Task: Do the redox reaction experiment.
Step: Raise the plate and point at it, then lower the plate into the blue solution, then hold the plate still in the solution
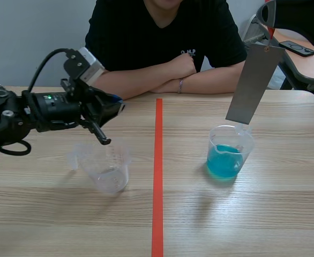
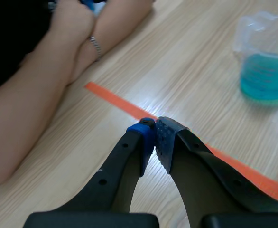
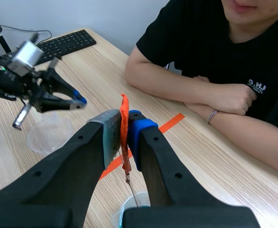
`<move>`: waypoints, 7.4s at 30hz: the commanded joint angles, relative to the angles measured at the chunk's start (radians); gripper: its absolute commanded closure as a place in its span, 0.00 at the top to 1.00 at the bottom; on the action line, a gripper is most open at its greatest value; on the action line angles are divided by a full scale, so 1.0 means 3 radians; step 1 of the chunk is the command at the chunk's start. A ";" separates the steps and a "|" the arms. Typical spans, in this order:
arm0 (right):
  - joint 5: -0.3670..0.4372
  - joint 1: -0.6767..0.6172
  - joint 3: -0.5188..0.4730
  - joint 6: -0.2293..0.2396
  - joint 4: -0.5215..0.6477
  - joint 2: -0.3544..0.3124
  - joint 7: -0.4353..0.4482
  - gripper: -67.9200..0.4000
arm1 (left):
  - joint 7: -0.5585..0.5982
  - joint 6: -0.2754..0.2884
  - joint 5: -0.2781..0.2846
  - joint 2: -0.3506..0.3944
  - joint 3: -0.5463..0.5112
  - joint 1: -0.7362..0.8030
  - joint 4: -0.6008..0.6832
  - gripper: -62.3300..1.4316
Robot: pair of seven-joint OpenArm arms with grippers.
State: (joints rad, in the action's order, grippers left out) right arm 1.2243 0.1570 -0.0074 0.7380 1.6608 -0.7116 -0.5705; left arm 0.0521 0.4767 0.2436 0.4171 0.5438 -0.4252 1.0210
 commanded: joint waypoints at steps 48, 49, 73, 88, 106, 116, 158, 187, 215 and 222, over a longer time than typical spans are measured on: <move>0.0085 0.0069 -0.0045 0.0025 0.0038 -0.0055 0.0062 0.03 | -0.0514 0.0329 0.0551 -0.1175 0.0587 -0.0689 -0.0440 0.09; 0.0085 0.0069 -0.0045 0.0025 0.0038 -0.0055 0.0062 0.03 | -0.0514 0.0328 0.0551 -0.1175 0.0587 -0.0689 -0.0440 0.09; 0.0085 0.0069 -0.0045 0.0025 0.0038 -0.0056 0.0052 0.03 | -0.0501 0.0306 0.0549 -0.1165 0.0586 -0.0688 -0.0440 0.09; 0.0085 0.0069 -0.0045 0.0025 0.0038 -0.0055 0.0053 0.03 | -0.0381 0.0048 0.0347 -0.0938 0.0572 -0.0689 -0.0440 0.09; 0.0084 0.0067 -0.0043 0.0025 0.0037 -0.0047 0.0061 0.03 | 0.0192 0.0051 0.0459 0.1177 -0.0387 0.0802 0.0443 0.09; 0.0055 0.0014 -0.0043 0.0025 0.0037 -0.0043 0.0078 0.03 | 0.0964 -0.0116 -0.0038 0.1144 -0.1801 0.2853 0.0777 0.09; -0.1157 -0.0022 0.0492 0.0025 -0.0787 0.0365 0.1012 0.03 | 0.2122 -0.0970 -0.1900 -0.0576 -0.2979 0.5083 0.1569 0.09; -0.1729 -0.0015 0.0669 0.0025 -0.1115 0.0413 0.1322 0.03 | 0.2108 -0.0969 -0.1900 -0.0575 -0.2979 0.5084 0.1569 0.09; -0.1713 -0.0014 0.0668 0.0025 -0.1114 0.0407 0.1324 0.03 | 0.2108 -0.0969 -0.1900 -0.0575 -0.2979 0.5083 0.1569 0.09; -0.1713 -0.0014 0.0668 0.0025 -0.1114 0.0407 0.1324 0.03 | 0.2110 -0.0969 -0.1900 -0.0575 -0.2979 0.5083 0.1569 0.09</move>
State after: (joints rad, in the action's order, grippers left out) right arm 0.7063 0.1352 0.1970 0.7380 1.3136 -0.5713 -0.1726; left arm 0.6704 0.1867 -0.3328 0.2386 -0.3492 1.0973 1.4799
